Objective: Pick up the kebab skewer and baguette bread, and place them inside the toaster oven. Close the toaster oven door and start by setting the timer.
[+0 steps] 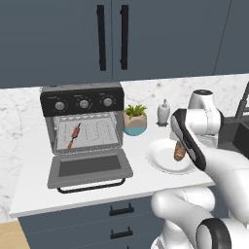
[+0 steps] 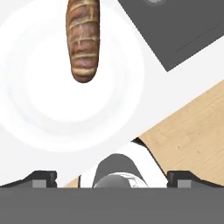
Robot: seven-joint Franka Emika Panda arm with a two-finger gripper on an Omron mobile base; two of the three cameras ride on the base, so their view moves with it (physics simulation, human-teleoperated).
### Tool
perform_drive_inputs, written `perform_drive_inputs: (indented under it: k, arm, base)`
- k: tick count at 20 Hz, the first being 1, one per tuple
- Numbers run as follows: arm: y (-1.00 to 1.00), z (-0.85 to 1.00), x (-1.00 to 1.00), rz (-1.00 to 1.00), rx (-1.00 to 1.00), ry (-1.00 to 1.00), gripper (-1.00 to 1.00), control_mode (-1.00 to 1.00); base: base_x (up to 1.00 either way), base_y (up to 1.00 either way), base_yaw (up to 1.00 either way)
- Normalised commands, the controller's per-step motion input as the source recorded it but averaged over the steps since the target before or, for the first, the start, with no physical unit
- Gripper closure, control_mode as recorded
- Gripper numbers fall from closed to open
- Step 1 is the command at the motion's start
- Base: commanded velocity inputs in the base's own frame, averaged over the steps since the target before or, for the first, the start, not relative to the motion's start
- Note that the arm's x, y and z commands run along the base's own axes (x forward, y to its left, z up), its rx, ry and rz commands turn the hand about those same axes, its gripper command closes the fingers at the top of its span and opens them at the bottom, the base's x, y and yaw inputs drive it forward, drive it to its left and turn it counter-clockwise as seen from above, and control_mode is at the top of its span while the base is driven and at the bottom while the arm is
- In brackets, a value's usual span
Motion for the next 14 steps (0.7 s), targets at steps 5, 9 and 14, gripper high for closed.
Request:
perform_drive_inputs:
  k: [5, 9, 14]
  arm:
    - [-0.07, -0.44, 0.34, -0.06, -0.01, 0.01, -1.00, -1.00]
    - [-0.03, -0.29, 0.28, -0.02, 0.00, 0.00, -1.00, -1.00]
    - [-0.08, -0.26, 0.17, 0.00, 0.00, 0.01, -1.00, -1.00]
  base:
    - [0.00, 0.00, 0.00]
    - [0.00, 0.00, 0.00]
    - [0.00, 0.00, 0.00]
